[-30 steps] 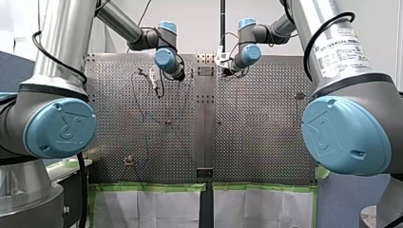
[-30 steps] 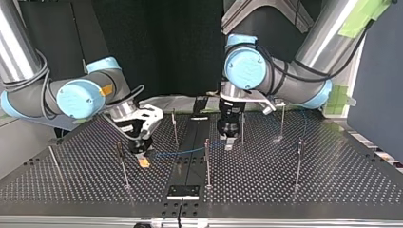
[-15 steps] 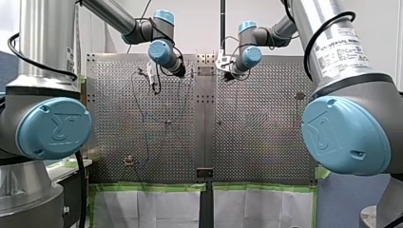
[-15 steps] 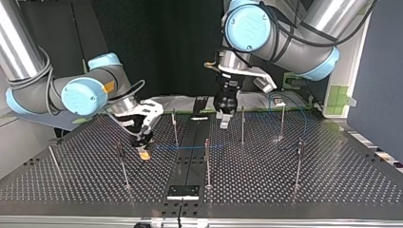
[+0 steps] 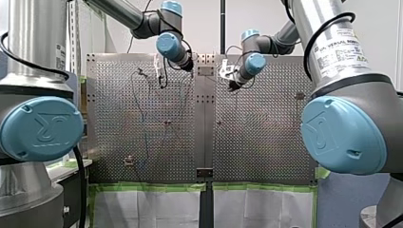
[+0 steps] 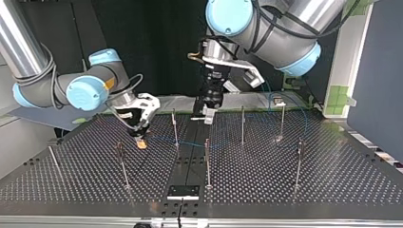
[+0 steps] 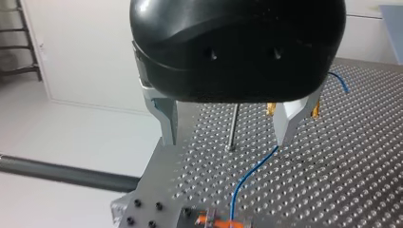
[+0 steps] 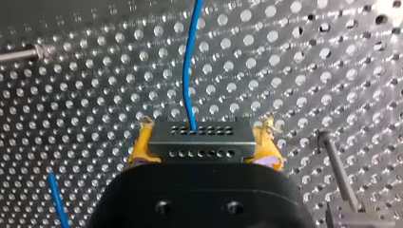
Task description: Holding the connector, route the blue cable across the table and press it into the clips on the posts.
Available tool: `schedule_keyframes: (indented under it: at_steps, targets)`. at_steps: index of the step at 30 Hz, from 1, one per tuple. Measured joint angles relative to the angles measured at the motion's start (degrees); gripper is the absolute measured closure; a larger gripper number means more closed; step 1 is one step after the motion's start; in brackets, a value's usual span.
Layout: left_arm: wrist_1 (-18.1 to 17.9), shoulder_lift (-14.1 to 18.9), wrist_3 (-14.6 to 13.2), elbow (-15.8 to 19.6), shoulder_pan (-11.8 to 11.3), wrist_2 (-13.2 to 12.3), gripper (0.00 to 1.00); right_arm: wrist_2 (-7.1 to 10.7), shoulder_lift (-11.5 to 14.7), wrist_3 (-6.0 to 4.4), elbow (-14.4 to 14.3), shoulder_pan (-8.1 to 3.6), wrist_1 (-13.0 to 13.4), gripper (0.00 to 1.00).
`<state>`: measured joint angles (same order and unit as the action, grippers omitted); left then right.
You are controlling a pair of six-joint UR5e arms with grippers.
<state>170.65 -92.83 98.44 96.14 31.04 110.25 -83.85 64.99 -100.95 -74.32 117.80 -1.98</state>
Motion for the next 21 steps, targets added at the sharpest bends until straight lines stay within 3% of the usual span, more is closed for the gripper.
schedule_keyframes:
  at_steps: [15, 21]
  targets:
    - [-0.7, -7.6, -3.8, -7.6, 7.5, 7.6, 0.00, -0.10, 0.0, 0.03, -0.1, -2.52, 0.2, 1.00]
    - [0.3, -10.6, -5.7, -10.6, 8.1, 10.6, 0.00, -0.10, -0.1, 0.09, -0.1, -2.94, 0.2, 1.00]
